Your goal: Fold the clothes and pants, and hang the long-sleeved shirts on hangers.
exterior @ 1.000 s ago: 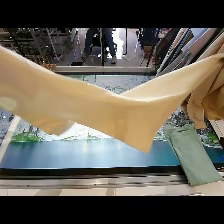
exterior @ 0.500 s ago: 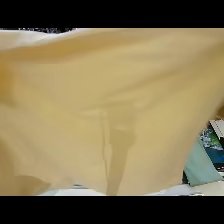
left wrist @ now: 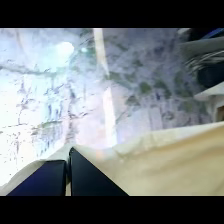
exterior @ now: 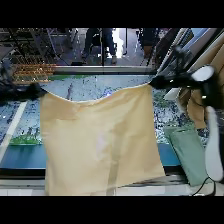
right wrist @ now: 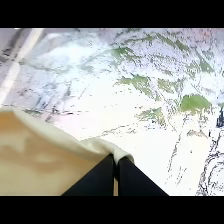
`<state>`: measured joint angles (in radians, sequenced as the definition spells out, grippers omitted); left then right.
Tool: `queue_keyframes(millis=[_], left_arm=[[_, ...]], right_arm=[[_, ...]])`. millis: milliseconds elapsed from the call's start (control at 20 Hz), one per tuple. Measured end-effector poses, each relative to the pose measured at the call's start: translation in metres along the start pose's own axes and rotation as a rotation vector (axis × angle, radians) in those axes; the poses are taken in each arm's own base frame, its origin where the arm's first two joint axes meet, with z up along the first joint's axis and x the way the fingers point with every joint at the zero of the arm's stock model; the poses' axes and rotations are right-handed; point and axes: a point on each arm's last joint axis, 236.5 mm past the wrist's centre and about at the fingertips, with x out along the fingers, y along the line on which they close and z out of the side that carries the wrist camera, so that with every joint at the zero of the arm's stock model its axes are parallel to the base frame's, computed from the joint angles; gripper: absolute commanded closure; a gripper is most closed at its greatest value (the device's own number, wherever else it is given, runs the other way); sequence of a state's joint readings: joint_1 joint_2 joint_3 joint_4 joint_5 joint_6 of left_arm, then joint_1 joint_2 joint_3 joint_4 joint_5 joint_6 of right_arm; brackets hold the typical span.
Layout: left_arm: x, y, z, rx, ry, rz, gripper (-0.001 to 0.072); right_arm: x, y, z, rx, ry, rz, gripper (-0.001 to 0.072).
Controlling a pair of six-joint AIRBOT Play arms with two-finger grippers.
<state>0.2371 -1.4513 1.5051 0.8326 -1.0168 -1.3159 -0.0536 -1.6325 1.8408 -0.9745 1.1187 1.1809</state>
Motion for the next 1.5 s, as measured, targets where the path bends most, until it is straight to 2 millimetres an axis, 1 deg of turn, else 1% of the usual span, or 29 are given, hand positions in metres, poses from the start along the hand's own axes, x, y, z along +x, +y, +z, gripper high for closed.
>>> queue_keyframes(millis=[50, 100, 150, 200, 250, 300, 400, 550, 650, 700, 750, 800, 850, 900, 950, 1000, 1100, 1150, 1250, 1350, 1450, 1500], left_arm=[[0.027, 0.024, -0.009, -0.021, 0.032, 0.033, 0.0703], [0.048, 0.041, -0.015, -0.036, 0.056, 0.054, 0.0703], [0.064, 0.054, -0.017, -0.046, 0.069, 0.068, 0.0703], [0.076, 0.062, -0.017, -0.049, 0.072, 0.076, 0.0703], [0.084, 0.068, -0.018, -0.047, 0.081, 0.083, 0.0703], [0.088, 0.07, -0.017, -0.045, 0.086, 0.084, 0.0703], [0.089, 0.071, -0.017, -0.037, 0.112, 0.078, 0.0703], [0.083, 0.072, -0.029, -0.038, 0.183, 0.067, 0.0702], [0.078, 0.07, -0.03, -0.05, 0.198, 0.05, 0.0704], [0.072, 0.064, -0.027, -0.048, 0.19, 0.031, 0.0704], [0.063, 0.052, -0.018, -0.038, 0.165, 0.002, 0.0704], [0.05, 0.039, -0.009, -0.021, 0.138, -0.025, 0.0704], [0.031, 0.023, 0.004, 0.005, 0.093, -0.051, 0.0704], [0.008, 0.006, 0.018, 0.036, 0.041, -0.067, 0.0703], [-0.024, -0.014, 0.034, 0.076, -0.025, -0.08, 0.0702], [-0.057, -0.034, 0.047, 0.114, -0.093, -0.089, 0.0702], [-0.14, -0.079, 0.068, 0.197, -0.261, -0.098, 0.0702], [-0.187, -0.105, 0.074, 0.239, -0.363, -0.106, 0.0702], [-0.277, -0.156, 0.076, 0.319, -0.578, -0.108, 0.0701], [-0.357, -0.202, 0.063, 0.39, -0.792, -0.086, 0.0702], [-0.421, -0.246, 0.04, 0.445, -0.982, -0.063, 0.0702], [-0.448, -0.267, 0.025, 0.47, -1.07, -0.058, 0.0701]], right_arm=[[0.03, -0.016, -0.012, 0.038, 0.025, -0.014, 0.0698], [0.056, -0.032, -0.022, 0.073, 0.034, -0.033, 0.0698], [0.075, -0.044, -0.029, 0.104, 0.035, -0.049, 0.0697], [0.091, -0.055, -0.036, 0.126, 0.038, -0.064, 0.0697], [0.101, -0.061, -0.041, 0.139, 0.043, -0.073, 0.0697], [0.108, -0.065, -0.045, 0.15, 0.046, -0.078, 0.0697], [0.113, -0.068, -0.052, 0.15, 0.073, -0.083, 0.0697], [0.113, -0.067, -0.063, 0.132, 0.135, -0.081, 0.0697], [0.107, -0.063, -0.061, 0.121, 0.151, -0.077, 0.0698], [0.101, -0.059, -0.056, 0.109, 0.152, -0.073, 0.0698], [0.091, -0.053, -0.048, 0.092, 0.15, -0.067, 0.0698], [0.075, -0.044, -0.038, 0.067, 0.145, -0.064, 0.0698], [0.055, -0.034, -0.027, 0.038, 0.137, -0.062, 0.0698], [0.029, -0.021, -0.016, 0.003, 0.128, -0.064, 0.0698], [-0.002, -0.005, -0.004, -0.036, 0.108, -0.066, 0.0698], [-0.04, 0.016, 0.01, -0.083, 0.071, -0.069, 0.0698], [-0.122, 0.06, 0.03, -0.168, -0.023, -0.083, 0.0698], [-0.167, 0.085, 0.037, -0.217, -0.09, -0.095, 0.0698], [-0.252, 0.132, 0.042, -0.301, -0.24, -0.12, 0.0698], [-0.327, 0.174, 0.035, -0.376, -0.388, -0.147, 0.0698], [-0.388, 0.208, 0.024, -0.433, -0.528, -0.168, 0.0698], [-0.411, 0.222, 0.018, -0.454, -0.584, -0.175, 0.0698]])
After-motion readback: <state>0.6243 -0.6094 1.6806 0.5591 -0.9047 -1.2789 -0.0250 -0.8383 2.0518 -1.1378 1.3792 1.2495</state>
